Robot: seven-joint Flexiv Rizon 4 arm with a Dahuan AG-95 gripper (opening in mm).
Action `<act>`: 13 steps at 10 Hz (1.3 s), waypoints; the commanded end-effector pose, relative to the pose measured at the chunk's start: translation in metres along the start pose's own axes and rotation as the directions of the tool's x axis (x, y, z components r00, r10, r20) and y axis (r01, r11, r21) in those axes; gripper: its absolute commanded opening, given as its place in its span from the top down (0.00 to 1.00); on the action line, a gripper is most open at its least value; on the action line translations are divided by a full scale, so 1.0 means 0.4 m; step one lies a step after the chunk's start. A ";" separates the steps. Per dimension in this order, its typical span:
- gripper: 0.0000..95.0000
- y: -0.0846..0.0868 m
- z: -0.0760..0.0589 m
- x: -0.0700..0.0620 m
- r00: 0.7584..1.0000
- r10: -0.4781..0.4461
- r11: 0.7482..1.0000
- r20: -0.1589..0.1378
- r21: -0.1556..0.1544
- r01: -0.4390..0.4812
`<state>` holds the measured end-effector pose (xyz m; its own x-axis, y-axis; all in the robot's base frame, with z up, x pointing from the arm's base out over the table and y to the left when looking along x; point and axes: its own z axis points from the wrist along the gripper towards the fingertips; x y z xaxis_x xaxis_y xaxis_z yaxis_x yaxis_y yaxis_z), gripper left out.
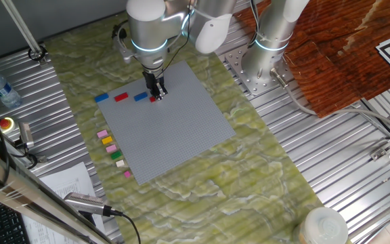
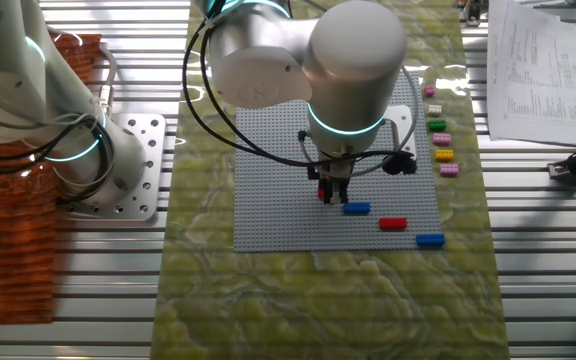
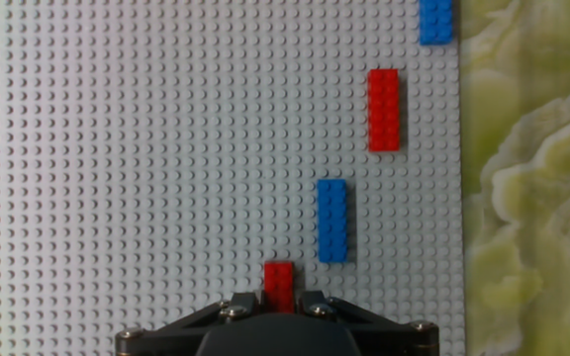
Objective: Stack small Lego blocks randomly, one at a time
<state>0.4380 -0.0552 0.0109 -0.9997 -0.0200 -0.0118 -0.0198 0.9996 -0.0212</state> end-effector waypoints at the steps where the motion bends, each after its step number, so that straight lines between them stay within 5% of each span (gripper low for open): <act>1: 1.00 -0.001 0.080 -0.002 1.000 -0.005 1.000 0.002 0.002 0.005; 7: 1.00 0.005 0.033 0.004 1.000 -0.011 1.000 -0.005 0.015 0.011; 8: 0.80 0.007 0.024 0.005 1.000 -0.013 1.000 -0.005 0.015 0.013; 13: 0.80 0.009 -0.030 0.019 1.000 -0.031 0.999 -0.003 0.023 0.031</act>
<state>0.4283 -0.0528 0.0141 -0.9985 -0.0550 -0.0076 -0.0546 0.9975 -0.0453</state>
